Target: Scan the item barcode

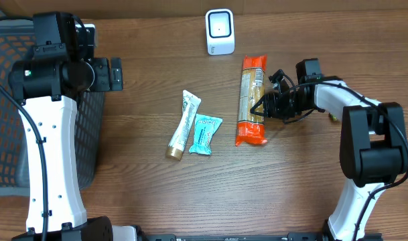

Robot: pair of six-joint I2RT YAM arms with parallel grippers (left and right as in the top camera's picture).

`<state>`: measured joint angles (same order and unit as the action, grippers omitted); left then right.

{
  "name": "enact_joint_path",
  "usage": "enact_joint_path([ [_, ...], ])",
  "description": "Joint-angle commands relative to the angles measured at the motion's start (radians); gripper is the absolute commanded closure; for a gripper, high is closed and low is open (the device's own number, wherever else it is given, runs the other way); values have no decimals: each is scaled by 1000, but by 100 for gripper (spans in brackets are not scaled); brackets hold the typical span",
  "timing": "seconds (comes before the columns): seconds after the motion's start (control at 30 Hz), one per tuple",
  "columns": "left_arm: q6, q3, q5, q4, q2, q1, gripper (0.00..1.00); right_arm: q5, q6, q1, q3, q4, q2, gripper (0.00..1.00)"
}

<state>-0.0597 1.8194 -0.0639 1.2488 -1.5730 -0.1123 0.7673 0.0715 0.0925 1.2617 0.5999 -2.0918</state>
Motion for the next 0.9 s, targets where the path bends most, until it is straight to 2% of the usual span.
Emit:
enact_joint_path([
  [0.0, -15, 9, 9, -3, -9, -5, 1, -233, -147, 27, -91, -51, -65, 46],
  [0.1, -15, 9, 9, -3, -9, -5, 1, -242, -155, 37, -99, -73, -65, 49],
  [0.13, -15, 9, 9, -3, -9, -5, 1, -247, -156, 39, -99, -79, -65, 55],
  [0.23, -15, 9, 9, -3, -9, -5, 0, -305, -220, 40, -99, -81, -65, 85],
  [0.3, -15, 9, 9, -3, -9, -5, 0, -323, -237, 39, -98, -74, -65, 96],
  [0.43, -15, 9, 9, -3, -9, -5, 0, -322, -240, 31, -72, -17, -58, 96],
  [0.6, -15, 9, 9, -3, -9, -5, 0, -364, -240, 10, 36, 167, 11, 96],
  [0.73, -15, 10, 9, -3, -9, -5, 1, -602, -242, 40, 144, 348, 97, 96],
  [0.87, -15, 9, 9, -3, -9, -5, 1, -920, -317, 111, 197, 482, 153, 96],
])
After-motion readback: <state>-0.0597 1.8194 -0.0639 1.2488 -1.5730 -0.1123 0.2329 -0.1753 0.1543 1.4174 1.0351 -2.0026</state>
